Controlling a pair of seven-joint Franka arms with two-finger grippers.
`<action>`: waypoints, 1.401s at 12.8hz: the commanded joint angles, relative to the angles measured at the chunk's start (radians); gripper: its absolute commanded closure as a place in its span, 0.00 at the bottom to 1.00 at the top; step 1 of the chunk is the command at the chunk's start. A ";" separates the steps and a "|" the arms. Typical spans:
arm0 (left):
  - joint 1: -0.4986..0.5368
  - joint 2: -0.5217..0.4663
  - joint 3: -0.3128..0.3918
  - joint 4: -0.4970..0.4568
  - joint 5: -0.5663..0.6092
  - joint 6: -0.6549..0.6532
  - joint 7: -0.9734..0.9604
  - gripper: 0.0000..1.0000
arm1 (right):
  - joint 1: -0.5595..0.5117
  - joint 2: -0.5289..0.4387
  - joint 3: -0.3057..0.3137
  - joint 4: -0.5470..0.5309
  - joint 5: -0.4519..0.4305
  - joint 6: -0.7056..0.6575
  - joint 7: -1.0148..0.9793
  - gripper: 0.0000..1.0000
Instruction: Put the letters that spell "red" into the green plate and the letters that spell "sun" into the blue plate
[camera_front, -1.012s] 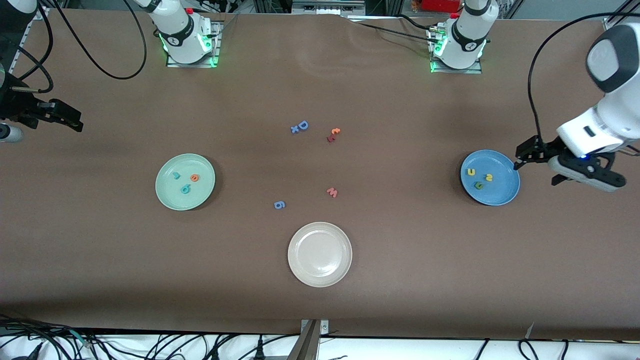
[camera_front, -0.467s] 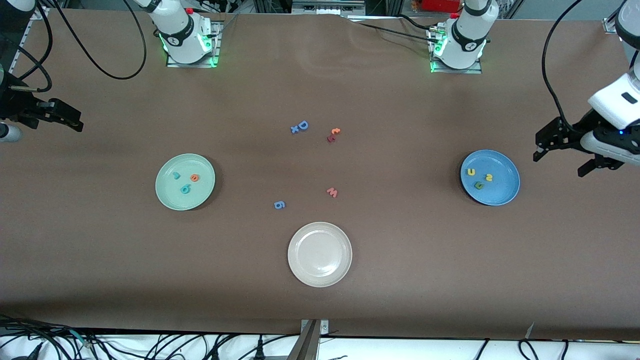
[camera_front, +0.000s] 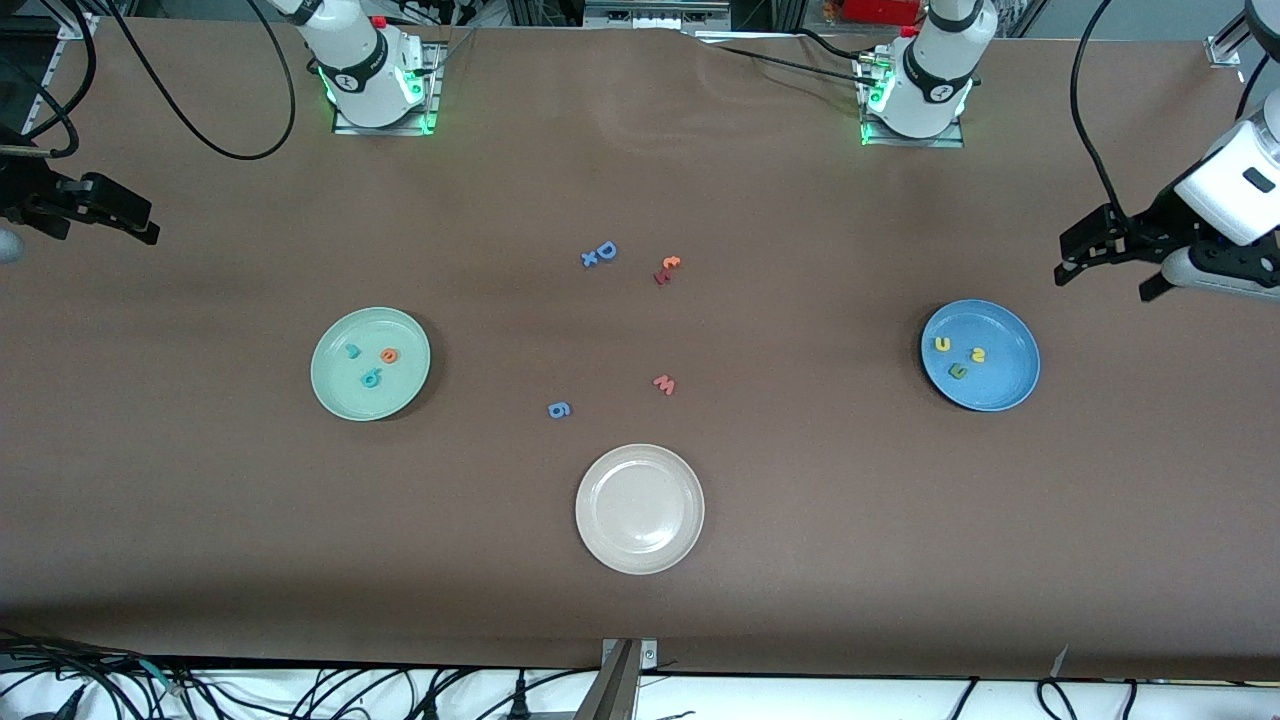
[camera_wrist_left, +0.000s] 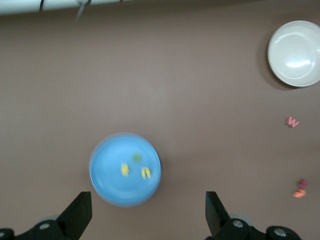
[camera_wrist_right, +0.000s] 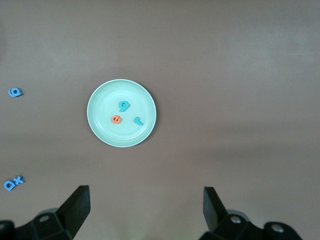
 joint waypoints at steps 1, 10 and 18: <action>0.003 0.014 -0.008 0.052 0.027 -0.141 -0.160 0.00 | 0.002 0.010 0.000 0.015 0.010 0.022 -0.003 0.00; 0.069 0.057 -0.045 0.103 0.009 -0.226 -0.160 0.00 | -0.007 0.008 -0.003 0.011 0.007 0.007 -0.005 0.00; 0.056 0.063 -0.048 0.103 0.010 -0.220 -0.171 0.00 | -0.007 0.004 -0.020 0.012 -0.005 -0.007 -0.010 0.00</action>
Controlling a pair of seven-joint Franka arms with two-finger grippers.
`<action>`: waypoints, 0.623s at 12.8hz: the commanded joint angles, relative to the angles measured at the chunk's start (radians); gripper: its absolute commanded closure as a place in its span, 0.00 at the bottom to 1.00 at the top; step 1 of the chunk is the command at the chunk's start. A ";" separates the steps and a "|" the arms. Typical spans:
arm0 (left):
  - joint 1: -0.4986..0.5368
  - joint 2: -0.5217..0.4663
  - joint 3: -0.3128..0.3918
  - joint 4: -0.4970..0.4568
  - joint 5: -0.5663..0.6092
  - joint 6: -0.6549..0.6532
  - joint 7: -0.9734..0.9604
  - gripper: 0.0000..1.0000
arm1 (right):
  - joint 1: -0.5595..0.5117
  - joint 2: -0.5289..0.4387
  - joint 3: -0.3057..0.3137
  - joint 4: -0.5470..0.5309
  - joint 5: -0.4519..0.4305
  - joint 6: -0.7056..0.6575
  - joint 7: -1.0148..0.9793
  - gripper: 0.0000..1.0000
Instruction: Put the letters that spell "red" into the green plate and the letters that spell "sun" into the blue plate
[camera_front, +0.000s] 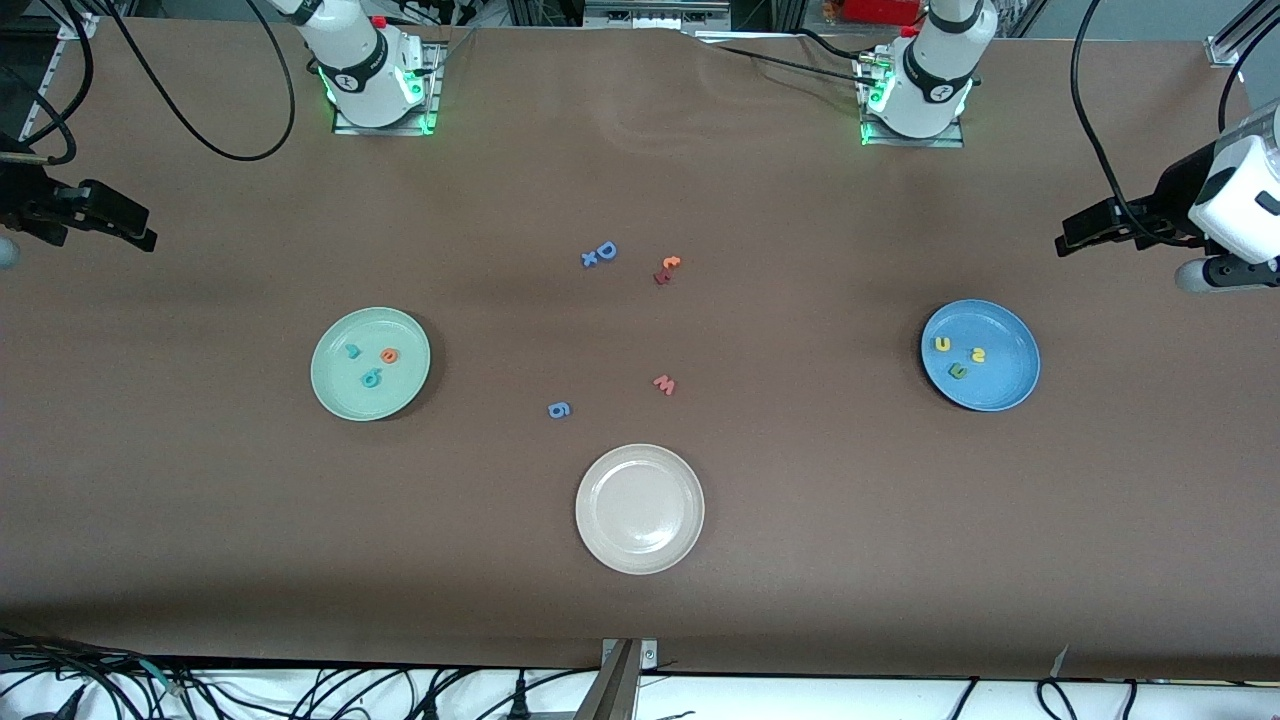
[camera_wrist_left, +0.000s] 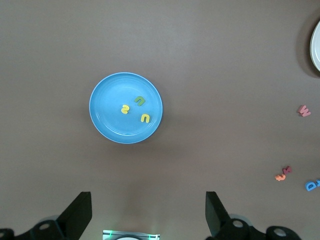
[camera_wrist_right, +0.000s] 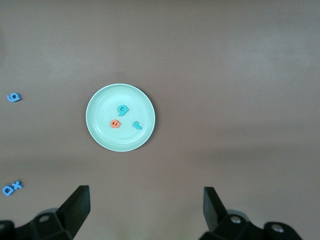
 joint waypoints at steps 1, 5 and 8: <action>0.000 0.015 -0.029 0.031 0.020 -0.013 -0.012 0.00 | -0.006 -0.002 -0.013 0.012 -0.004 -0.020 -0.008 0.00; 0.001 0.013 -0.037 0.032 0.022 -0.007 -0.012 0.00 | -0.004 -0.003 -0.011 0.014 0.000 -0.024 -0.007 0.00; 0.001 0.012 -0.037 0.032 0.023 0.012 -0.012 0.00 | -0.004 -0.003 -0.013 0.014 0.000 -0.023 -0.007 0.00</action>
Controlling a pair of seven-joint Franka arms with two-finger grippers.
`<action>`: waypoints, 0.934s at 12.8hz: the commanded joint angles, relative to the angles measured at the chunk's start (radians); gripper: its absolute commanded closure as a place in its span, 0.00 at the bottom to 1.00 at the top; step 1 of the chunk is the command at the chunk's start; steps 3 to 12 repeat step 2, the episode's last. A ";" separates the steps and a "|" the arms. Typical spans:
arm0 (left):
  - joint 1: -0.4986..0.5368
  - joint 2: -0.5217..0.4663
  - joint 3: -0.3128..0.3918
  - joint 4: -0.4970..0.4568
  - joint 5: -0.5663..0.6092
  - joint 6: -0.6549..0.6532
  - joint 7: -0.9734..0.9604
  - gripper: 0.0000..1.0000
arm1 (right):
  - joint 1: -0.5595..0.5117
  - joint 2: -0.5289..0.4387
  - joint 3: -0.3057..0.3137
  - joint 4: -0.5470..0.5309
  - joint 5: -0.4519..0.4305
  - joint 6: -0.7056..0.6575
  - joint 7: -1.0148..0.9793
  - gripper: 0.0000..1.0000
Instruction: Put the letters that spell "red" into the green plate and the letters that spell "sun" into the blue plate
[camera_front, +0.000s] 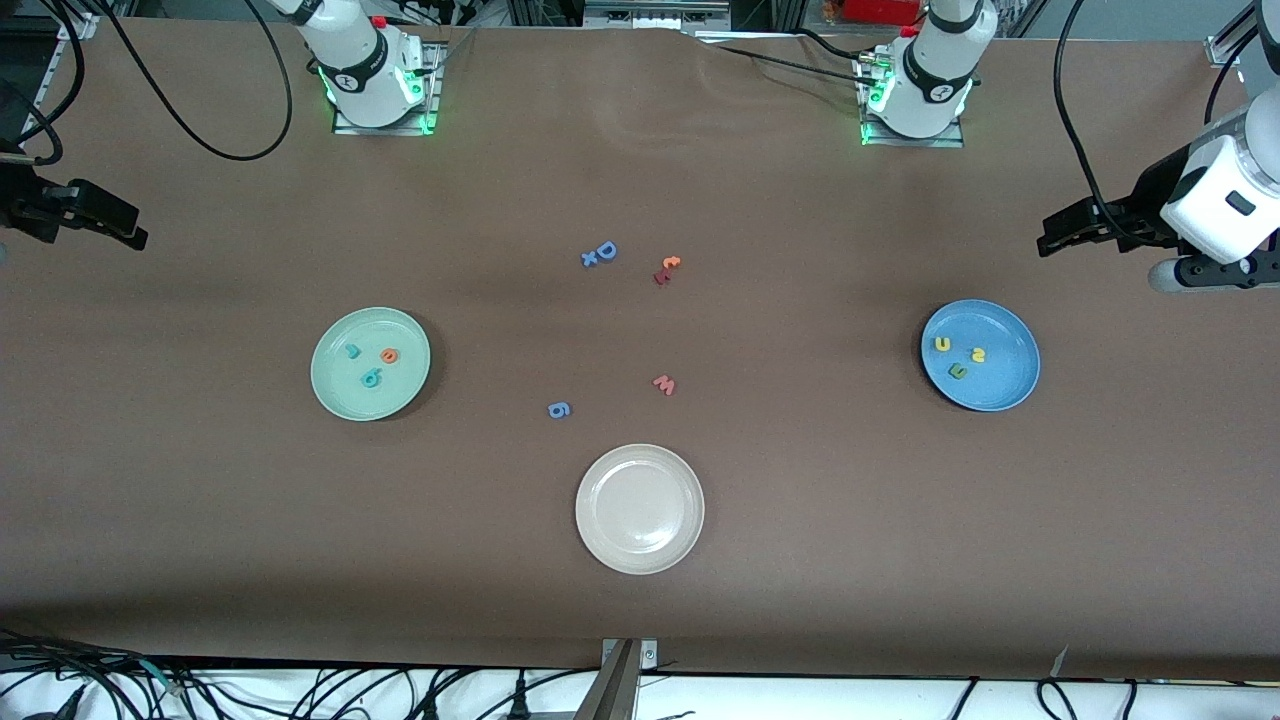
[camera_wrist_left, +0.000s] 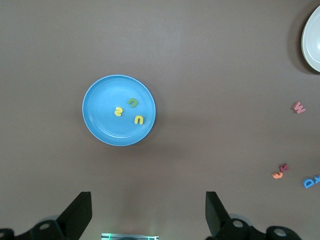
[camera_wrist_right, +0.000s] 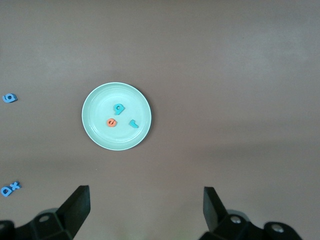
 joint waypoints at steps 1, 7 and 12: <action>0.003 0.012 -0.006 0.028 0.023 0.011 -0.008 0.00 | -0.004 -0.003 0.001 0.015 -0.003 -0.019 -0.010 0.00; 0.005 0.010 -0.006 0.028 0.029 0.017 -0.008 0.00 | -0.004 -0.003 0.001 0.015 -0.005 -0.021 -0.011 0.00; 0.005 0.010 -0.006 0.028 0.029 0.017 -0.008 0.00 | -0.004 -0.003 0.001 0.015 -0.005 -0.021 -0.011 0.00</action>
